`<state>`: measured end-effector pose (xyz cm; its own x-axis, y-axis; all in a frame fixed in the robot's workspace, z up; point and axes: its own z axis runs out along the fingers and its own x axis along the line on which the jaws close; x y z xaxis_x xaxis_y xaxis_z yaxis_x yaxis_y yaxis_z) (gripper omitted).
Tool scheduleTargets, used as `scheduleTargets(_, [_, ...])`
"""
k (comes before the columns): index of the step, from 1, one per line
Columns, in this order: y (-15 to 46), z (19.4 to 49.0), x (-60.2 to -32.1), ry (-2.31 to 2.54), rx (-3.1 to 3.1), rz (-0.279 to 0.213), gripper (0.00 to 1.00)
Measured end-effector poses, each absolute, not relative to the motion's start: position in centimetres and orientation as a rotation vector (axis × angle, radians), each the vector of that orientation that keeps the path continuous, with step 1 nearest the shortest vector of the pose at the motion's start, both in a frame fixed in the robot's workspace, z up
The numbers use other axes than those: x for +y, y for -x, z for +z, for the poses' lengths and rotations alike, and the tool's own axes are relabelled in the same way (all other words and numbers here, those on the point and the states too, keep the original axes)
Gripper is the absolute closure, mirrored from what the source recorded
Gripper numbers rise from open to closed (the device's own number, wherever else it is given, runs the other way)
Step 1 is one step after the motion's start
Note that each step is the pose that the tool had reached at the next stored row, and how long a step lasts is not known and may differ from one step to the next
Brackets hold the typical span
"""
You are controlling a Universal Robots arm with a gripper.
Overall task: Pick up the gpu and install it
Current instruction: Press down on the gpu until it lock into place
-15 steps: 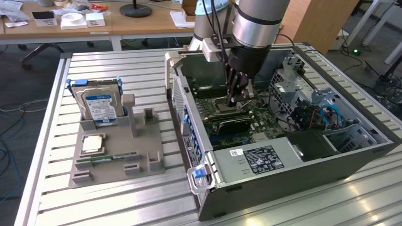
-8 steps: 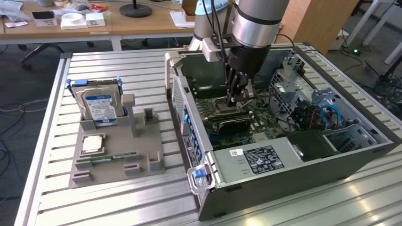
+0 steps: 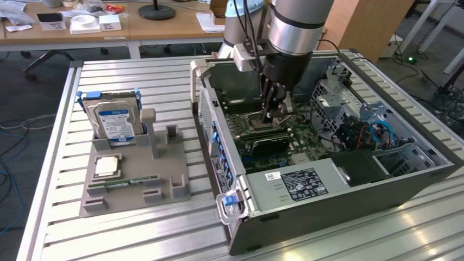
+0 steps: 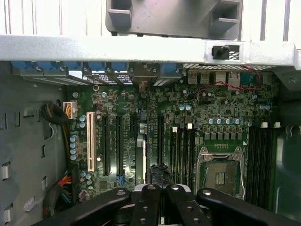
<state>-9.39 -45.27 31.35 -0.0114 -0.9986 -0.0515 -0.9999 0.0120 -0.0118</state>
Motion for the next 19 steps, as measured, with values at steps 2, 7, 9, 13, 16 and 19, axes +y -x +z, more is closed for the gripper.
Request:
scheduleTargets(2, [9.4,31.2,-45.3,2.177,2.202,0.043,0.89])
scheduleTargets(7, [9.4,30.5,-45.3,2.177,2.202,0.043,0.89])
scheduleTargets(9, [9.4,30.2,-45.2,2.177,2.202,0.043,0.89])
scheduleTargets(13, [9.4,29.5,-45.2,2.177,2.202,0.043,0.89])
scheduleTargets(16, [9.4,29.4,-45.3,2.176,2.203,0.043,0.89])
scheduleTargets(19, [9.4,29.3,-45.4,2.176,2.202,0.043,0.89])
